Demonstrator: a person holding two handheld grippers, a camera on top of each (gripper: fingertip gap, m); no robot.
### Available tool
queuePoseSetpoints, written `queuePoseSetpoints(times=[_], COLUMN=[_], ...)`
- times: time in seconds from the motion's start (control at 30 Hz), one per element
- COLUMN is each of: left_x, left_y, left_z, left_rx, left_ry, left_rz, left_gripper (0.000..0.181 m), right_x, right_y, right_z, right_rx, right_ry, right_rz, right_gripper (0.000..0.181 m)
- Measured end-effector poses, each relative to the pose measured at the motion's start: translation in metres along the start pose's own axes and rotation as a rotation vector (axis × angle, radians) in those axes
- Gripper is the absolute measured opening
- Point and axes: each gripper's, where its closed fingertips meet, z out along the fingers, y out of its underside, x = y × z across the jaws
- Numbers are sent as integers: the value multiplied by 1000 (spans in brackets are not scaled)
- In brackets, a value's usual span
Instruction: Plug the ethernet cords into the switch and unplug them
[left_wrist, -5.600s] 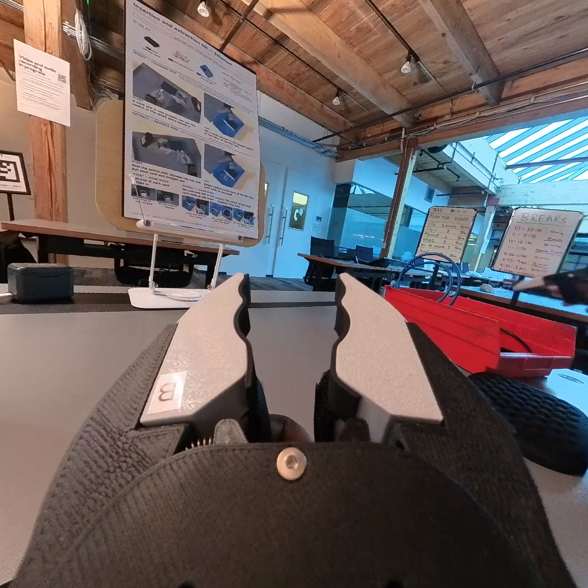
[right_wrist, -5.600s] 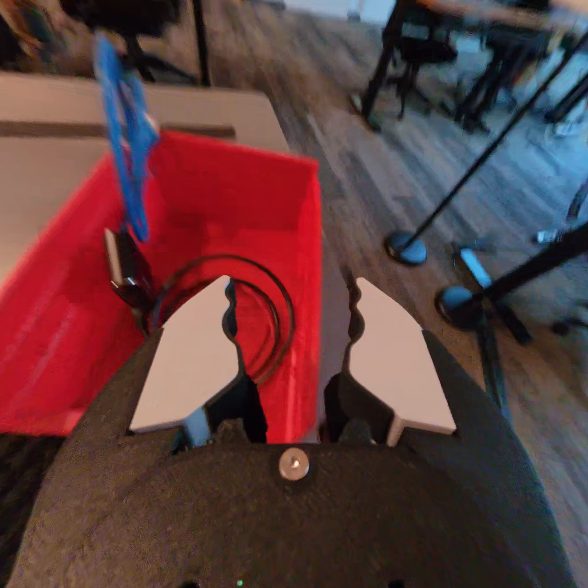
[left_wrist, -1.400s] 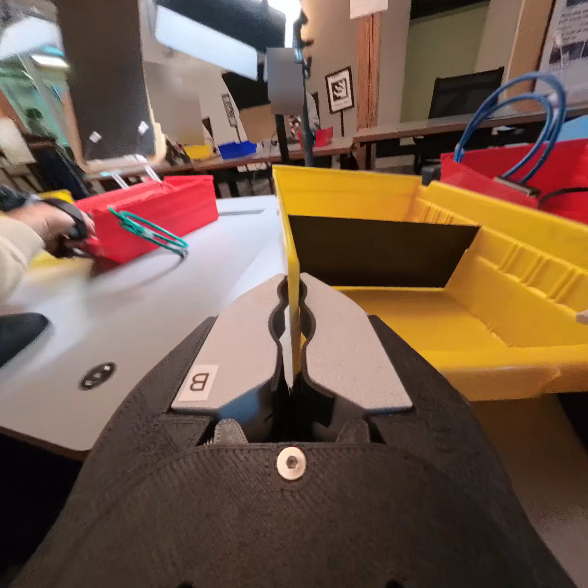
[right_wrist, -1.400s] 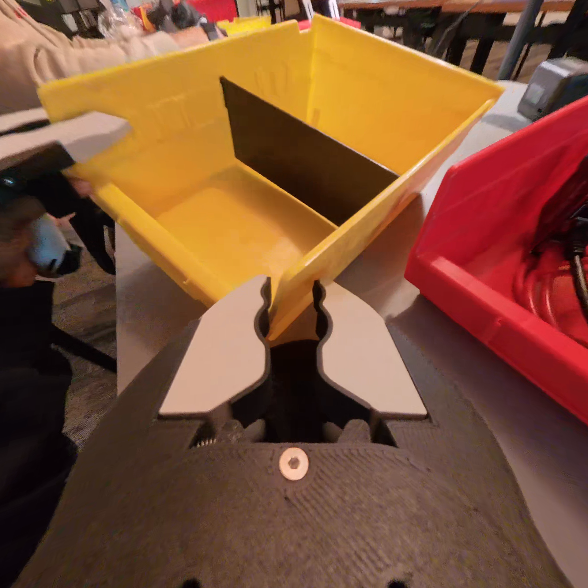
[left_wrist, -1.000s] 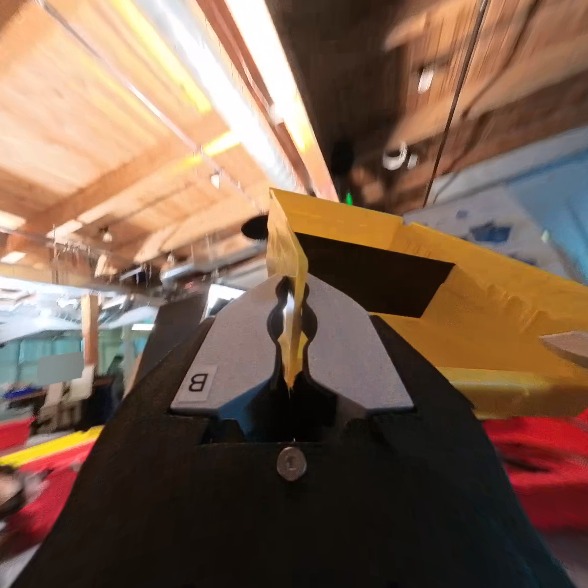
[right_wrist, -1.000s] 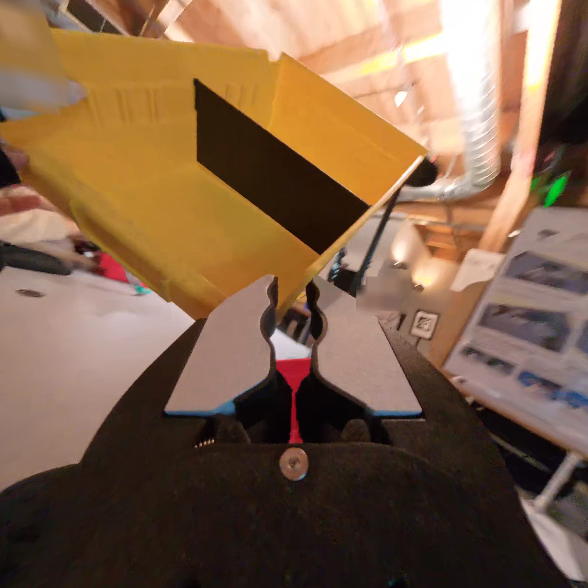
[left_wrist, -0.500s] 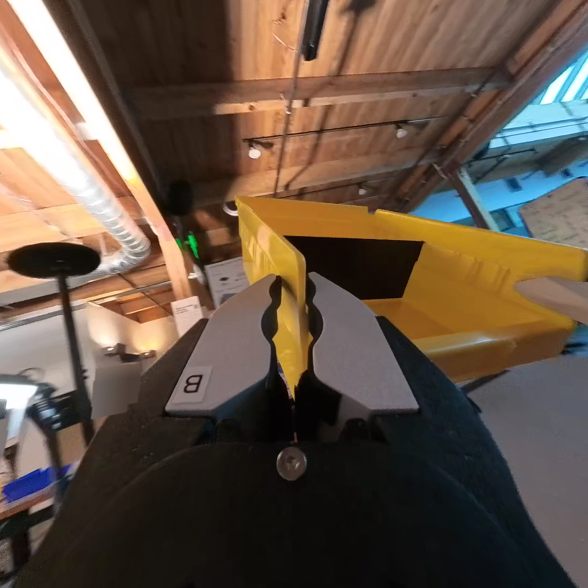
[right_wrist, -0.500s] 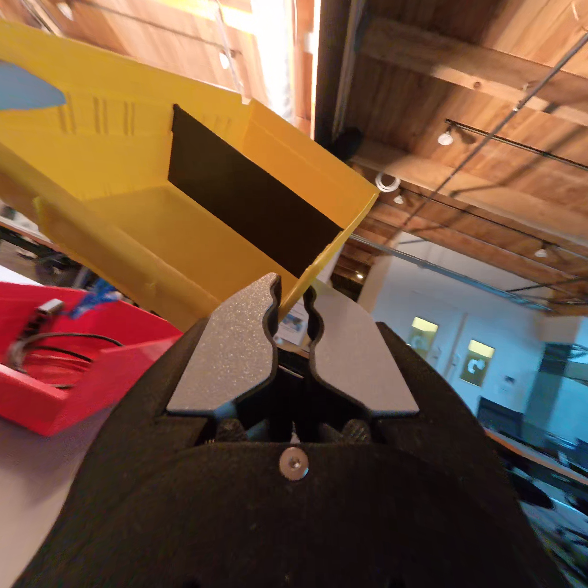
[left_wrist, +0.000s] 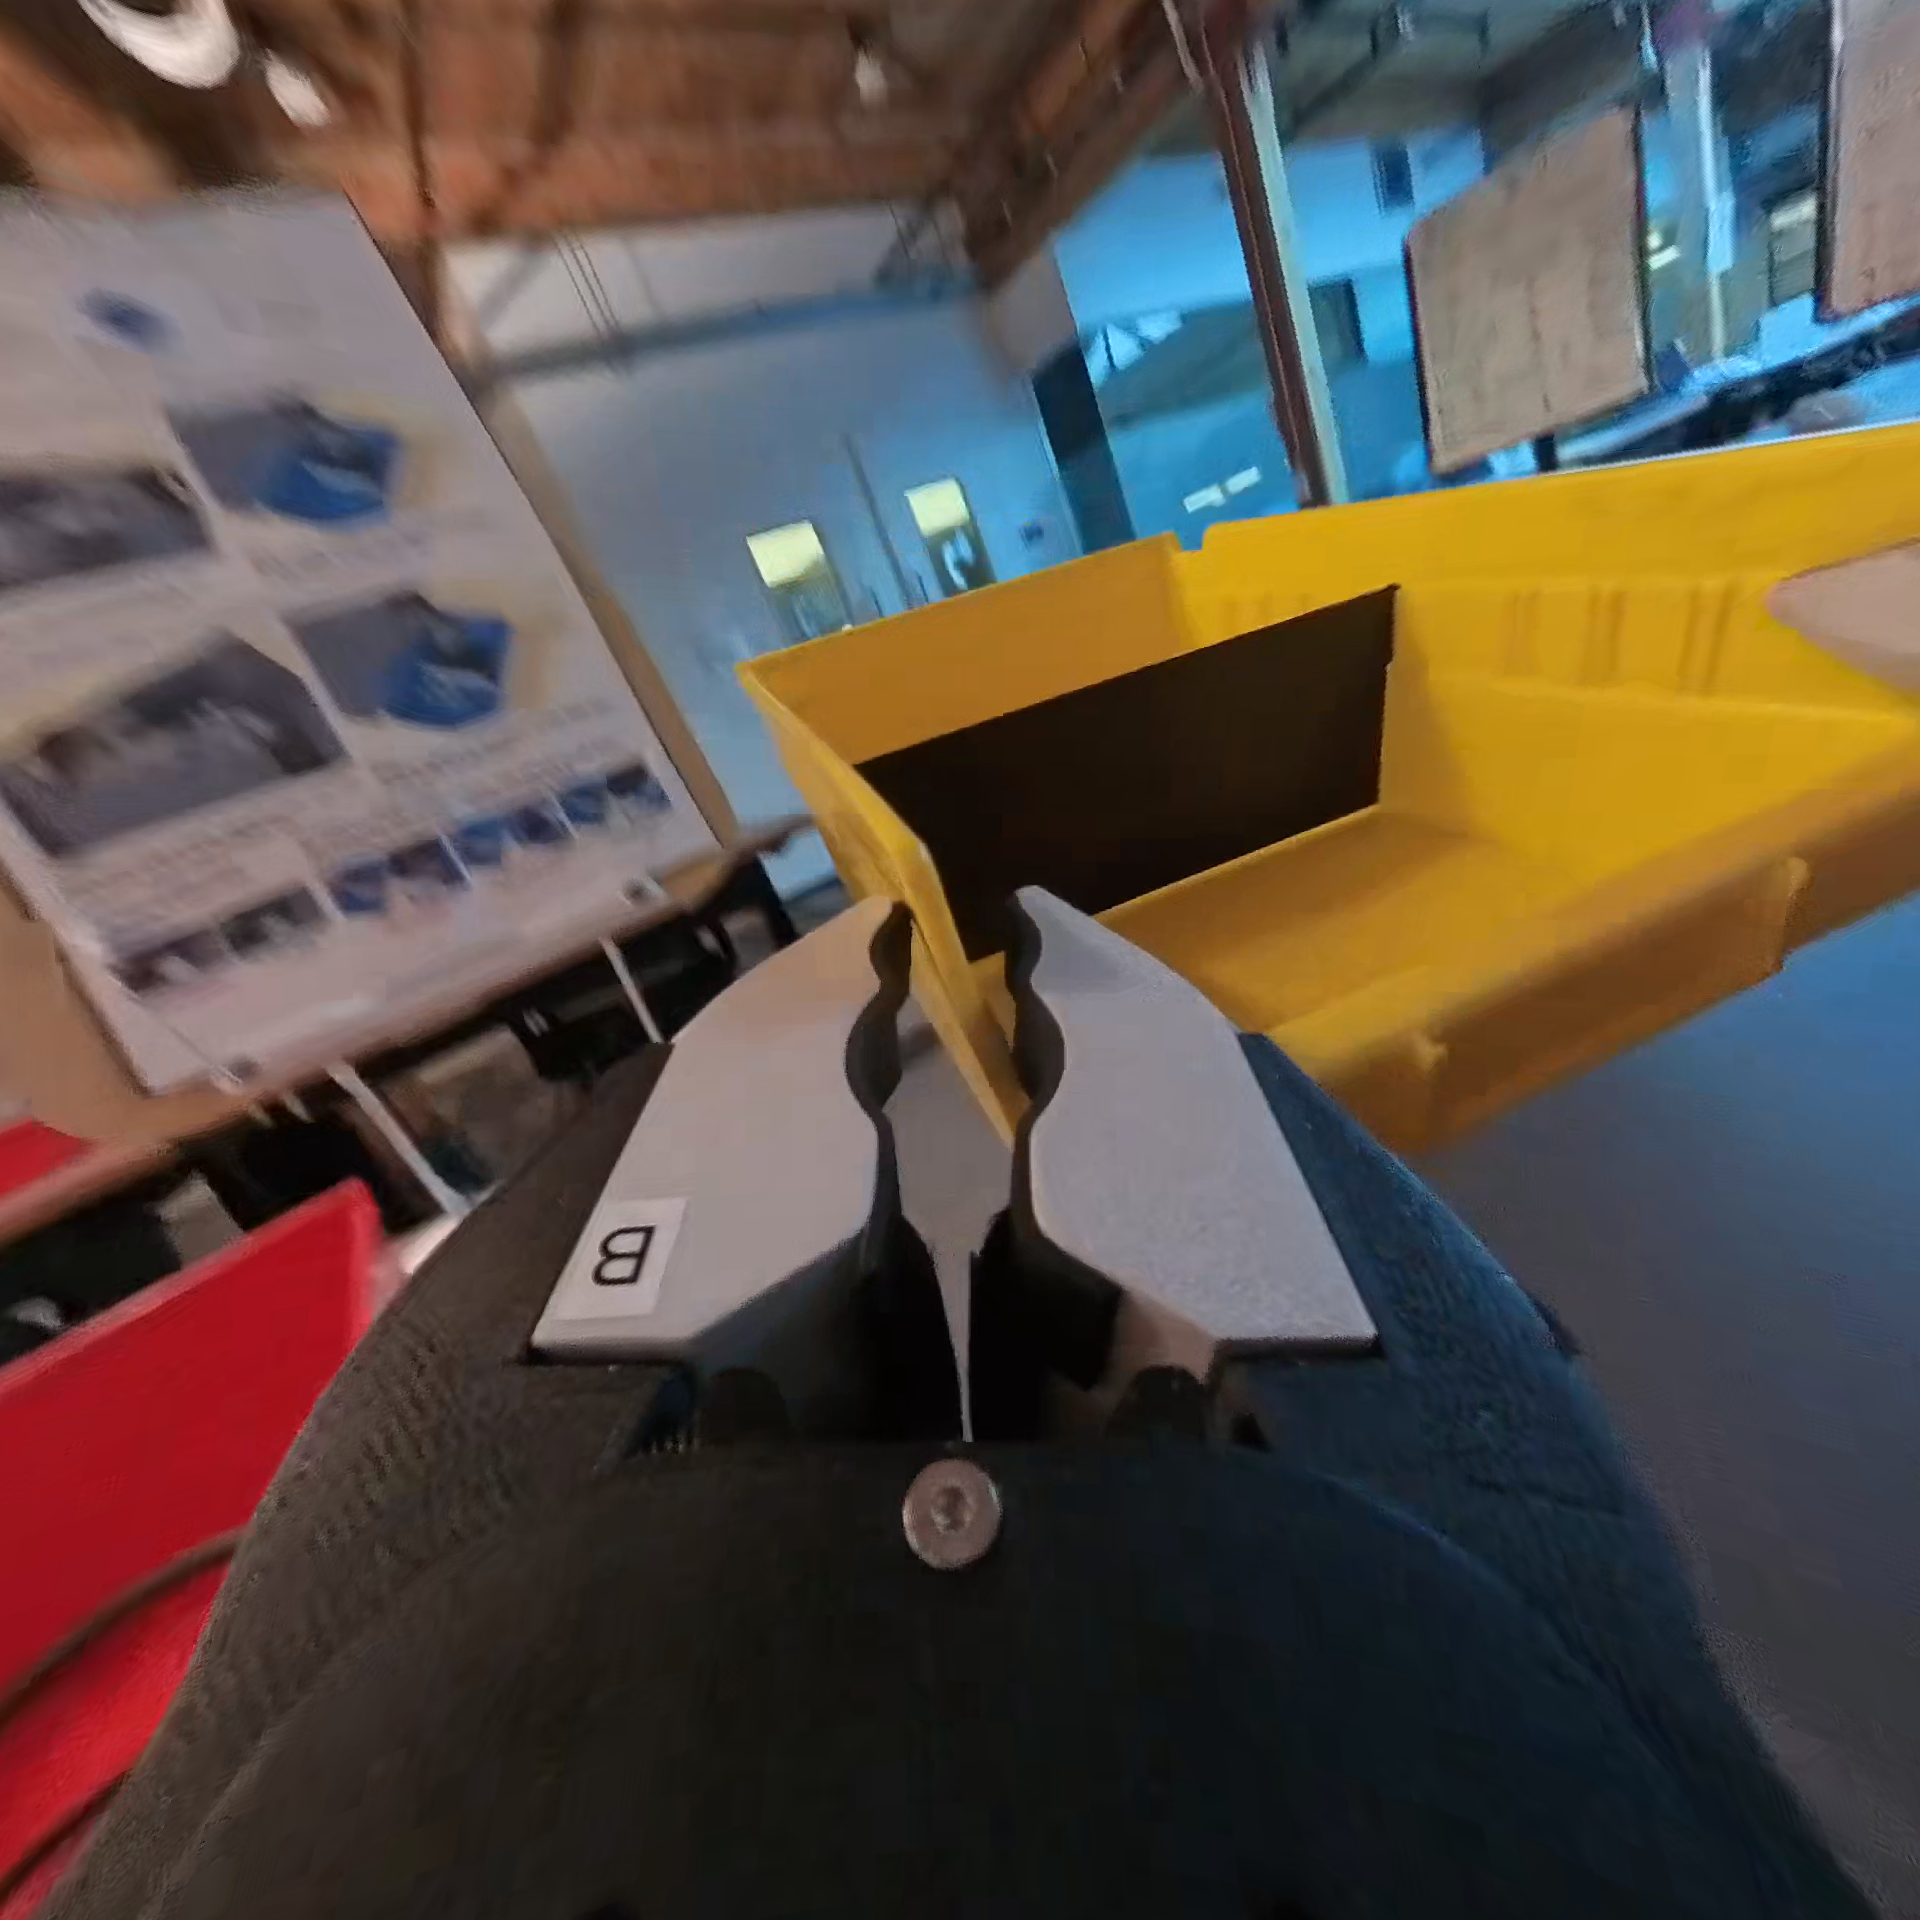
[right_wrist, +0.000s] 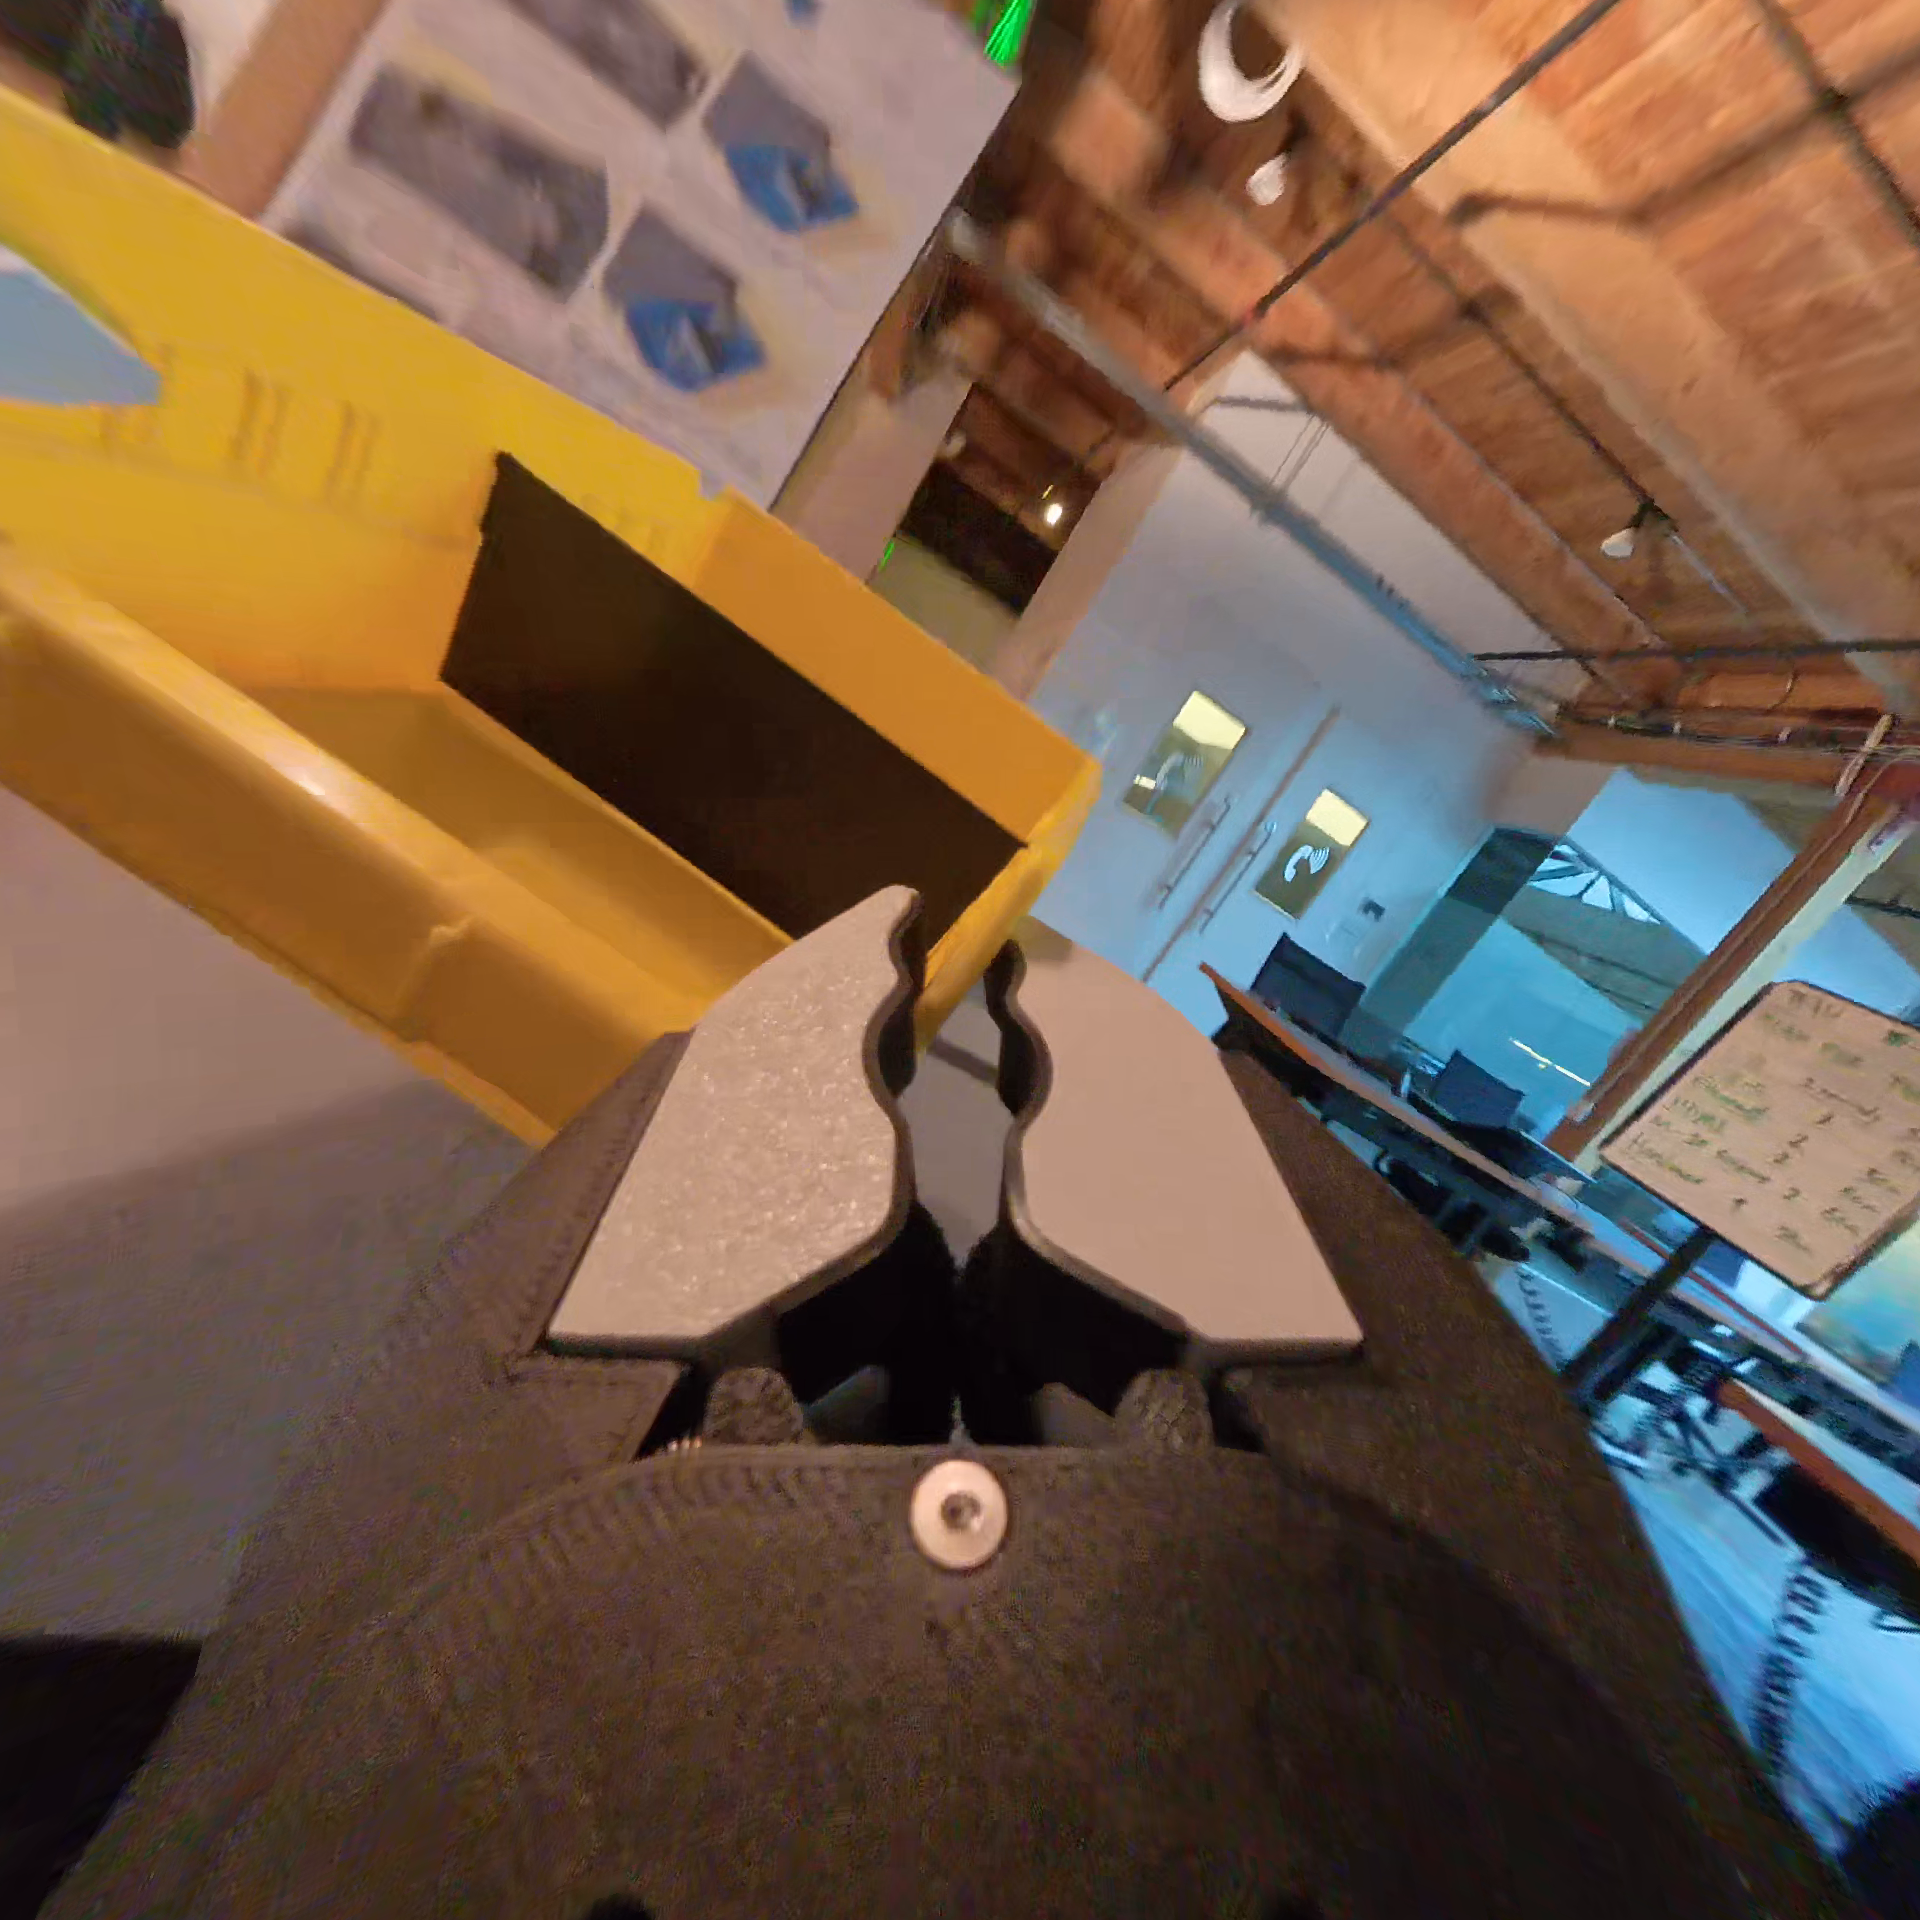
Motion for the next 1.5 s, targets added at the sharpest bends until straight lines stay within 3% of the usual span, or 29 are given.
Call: queuePoseSetpoints(times=[0.13, 0.37, 0.57, 0.67, 0.7, 0.83, 0.93, 1.07, 1.17, 1.23, 1.27, 1.4, 1.5], left_x=[17, 34, 55, 64, 63, 49, 41, 3, -43, -65, -77, -121, -131], left_y=[38, 64, 67, 65, 57, 15, 7, 22, 53, 89, 107, 159, 165], left_z=[9, 9, 4, 2, 2, -7, -26, -65, -103, -131, -144, -169, -164], left_rx=[-148, -250, -298, -307, -264, -70, -116, -249, -412, -602, -689, -877, -841], left_ry=[60, 128, 295, 384, 384, 371, 398, 308, 225, 269, 282, 234, 178], left_rz=[-61, -49, -109, -130, -128, -79, -20, 170, 292, 257, 245, 270, 192], left_gripper=[18, 22, 32, 43, 50, 70, 75, 76, 74, 74, 73, 55, 44], right_x=[-9, -10, -3, 0, 1, 23, 25, -1, -43, -83, -93, -105, -120], right_y=[35, 56, 78, 81, 80, 42, 8, -21, -25, -16, -11, 2, 19], right_z=[5, 4, 2, 2, 2, 2, -8, -20, -26, -33, -34, -29, -27], right_rx=[-169, -262, -357, -366, -355, -43, 161, 306, 313, 252, 214, 112, 15], right_ry=[-90, -118, -97, -105, -103, 4, -5, -116, -351, -605, -652, -632, -664], right_rz=[7, 19, 114, 177, 195, 246, 234, 123, 113, 164, 134, -30, -173], right_gripper=[11, 10, 10, 24, 36, 66, 71, 67, 60, 62, 61, 46, 49])
